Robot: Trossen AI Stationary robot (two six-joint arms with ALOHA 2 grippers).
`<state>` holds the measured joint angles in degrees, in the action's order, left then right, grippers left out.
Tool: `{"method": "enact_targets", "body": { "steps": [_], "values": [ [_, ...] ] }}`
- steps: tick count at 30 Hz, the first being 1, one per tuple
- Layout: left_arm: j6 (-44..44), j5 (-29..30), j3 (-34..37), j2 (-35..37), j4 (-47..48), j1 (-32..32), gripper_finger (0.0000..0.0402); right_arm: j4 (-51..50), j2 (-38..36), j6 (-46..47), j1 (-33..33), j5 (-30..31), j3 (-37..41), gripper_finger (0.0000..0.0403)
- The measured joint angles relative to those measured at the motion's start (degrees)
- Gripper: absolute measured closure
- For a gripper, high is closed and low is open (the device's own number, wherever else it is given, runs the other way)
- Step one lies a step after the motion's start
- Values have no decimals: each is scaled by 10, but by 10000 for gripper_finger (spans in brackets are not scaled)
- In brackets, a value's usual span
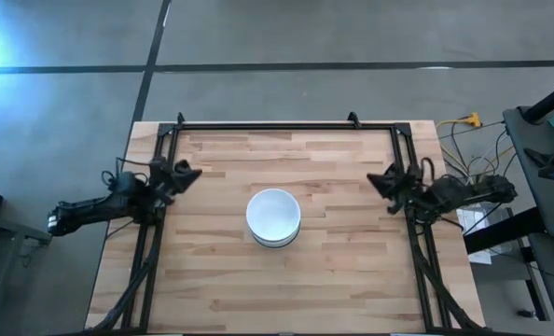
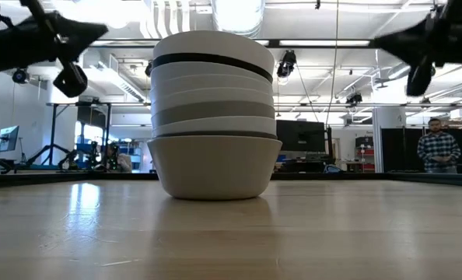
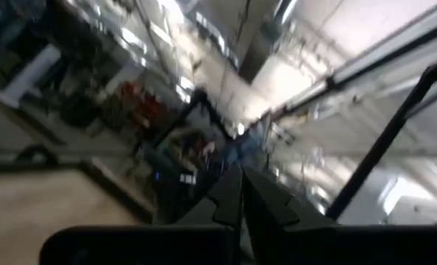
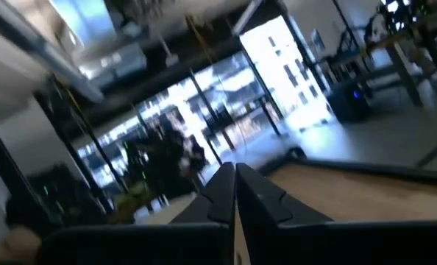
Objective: Nest bowls inside each other
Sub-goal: Return to Home Position
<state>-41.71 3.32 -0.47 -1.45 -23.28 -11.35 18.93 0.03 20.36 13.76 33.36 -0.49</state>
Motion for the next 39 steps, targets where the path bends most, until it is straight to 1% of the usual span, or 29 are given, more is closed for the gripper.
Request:
{"method": "enact_targets", "body": {
  "steps": [2, 4, 6, 7, 10, 12, 17, 24, 39],
  "values": [
    [-4, -33, 0, 0, 50, 0, 402, -58, 0, 1, 0, -15, 0, 394],
    [-6, -74, 0, 0, 136, 0, 402, -115, 0, 1, 0, -38, 0, 394],
    [-30, -106, 0, -1, 219, 0, 402, -158, 1, 2, 0, -54, -1, 394],
    [-31, -108, -2, -7, 214, 1, 402, -163, 4, 1, 0, -57, -3, 394],
    [47, -130, -4, -51, 215, 1, 402, -168, 20, -41, 0, -56, -5, 394],
    [75, -132, -2, -69, 213, 1, 402, -167, 27, -67, 0, -52, -5, 394],
    [76, -133, -2, -107, 211, 1, 402, -166, 43, -73, 0, -50, -5, 394],
    [76, -133, -1, -148, 208, 1, 402, -167, 46, -73, 0, -50, -5, 394],
    [76, -133, -1, -196, 208, 1, 402, -167, 46, -73, 0, -50, -5, 394]
  ]
}}
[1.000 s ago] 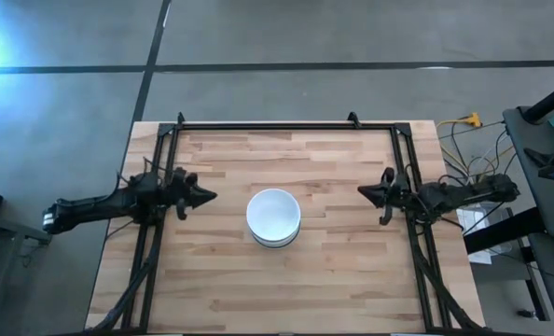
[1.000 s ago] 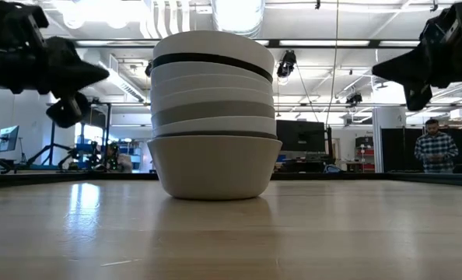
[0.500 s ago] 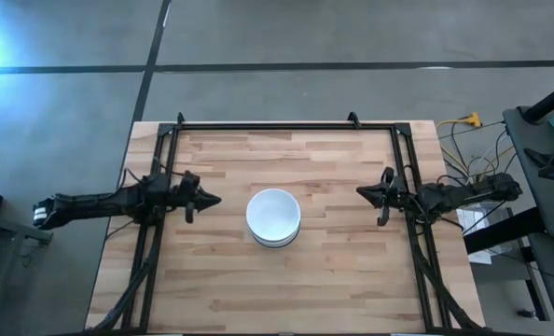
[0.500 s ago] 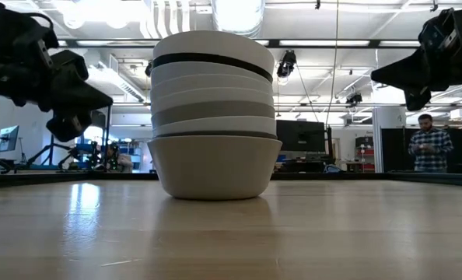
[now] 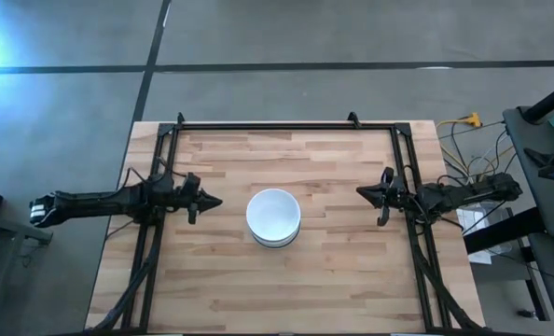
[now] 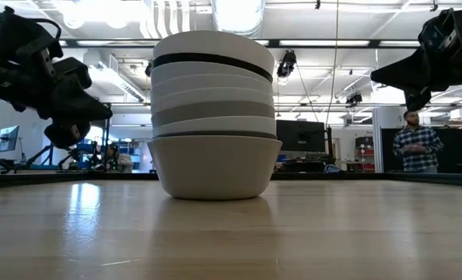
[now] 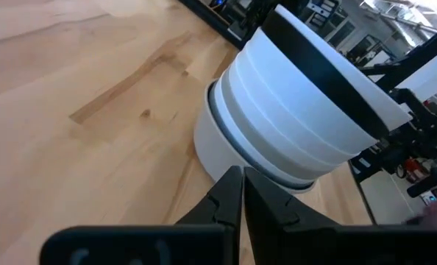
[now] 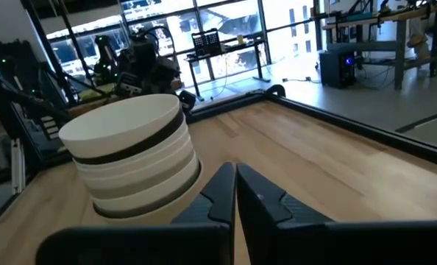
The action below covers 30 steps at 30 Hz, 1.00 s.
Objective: Nest bowls inside each other
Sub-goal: Return to Home Position
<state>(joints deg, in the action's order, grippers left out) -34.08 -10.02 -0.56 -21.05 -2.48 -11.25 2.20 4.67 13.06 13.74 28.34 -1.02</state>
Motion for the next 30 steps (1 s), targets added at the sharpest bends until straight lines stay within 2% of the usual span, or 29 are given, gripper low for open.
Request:
{"method": "enact_targets", "body": {
  "steps": [30],
  "values": [
    [0, 0, 0, -18, 0, 0, 402, 0, 0, 0, 0, 0, 0, 394]
  ]
}}
